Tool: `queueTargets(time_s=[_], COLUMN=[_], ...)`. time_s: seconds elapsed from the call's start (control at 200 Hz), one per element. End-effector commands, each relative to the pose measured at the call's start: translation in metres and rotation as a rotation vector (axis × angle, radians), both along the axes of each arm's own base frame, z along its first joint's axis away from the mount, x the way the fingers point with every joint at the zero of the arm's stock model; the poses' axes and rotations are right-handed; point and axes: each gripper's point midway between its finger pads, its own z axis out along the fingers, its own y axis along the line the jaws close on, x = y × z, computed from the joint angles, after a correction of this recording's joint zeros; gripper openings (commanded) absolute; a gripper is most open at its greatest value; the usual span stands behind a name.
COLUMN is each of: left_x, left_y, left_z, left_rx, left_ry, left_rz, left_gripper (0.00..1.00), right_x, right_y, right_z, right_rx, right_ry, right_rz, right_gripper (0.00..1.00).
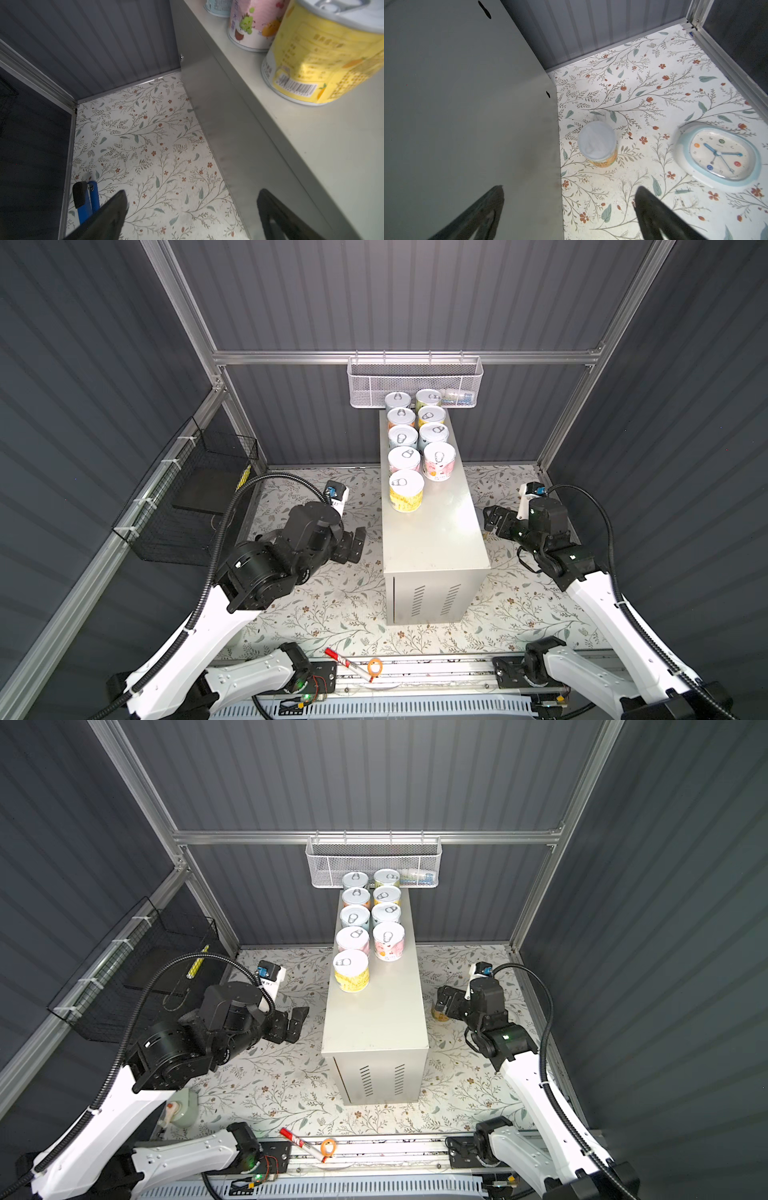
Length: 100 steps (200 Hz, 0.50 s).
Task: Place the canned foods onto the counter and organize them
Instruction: 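Lower the right gripper toward a white-lidded can on the table while the left gripper settles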
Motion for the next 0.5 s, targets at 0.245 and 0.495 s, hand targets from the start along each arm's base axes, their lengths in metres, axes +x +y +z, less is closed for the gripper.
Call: queueTargets(time_s=[0.245, 0.495], left_x=[0.045, 0.081], left_y=[-0.032, -0.023], left_z=[-0.012, -0.044], left_rx=[0.005, -0.134], left_ry=[-0.112, -0.010], left_rz=[0.054, 0.072], left_gripper=[0.99, 0.99], right_x=[0.005, 0.011], right_y=[-0.001, 0.003], right_z=[-0.018, -0.039], right_rx=[-0.004, -0.025], right_ry=[0.062, 0.098], right_rz=[0.020, 0.058], right_gripper=[0.99, 0.99])
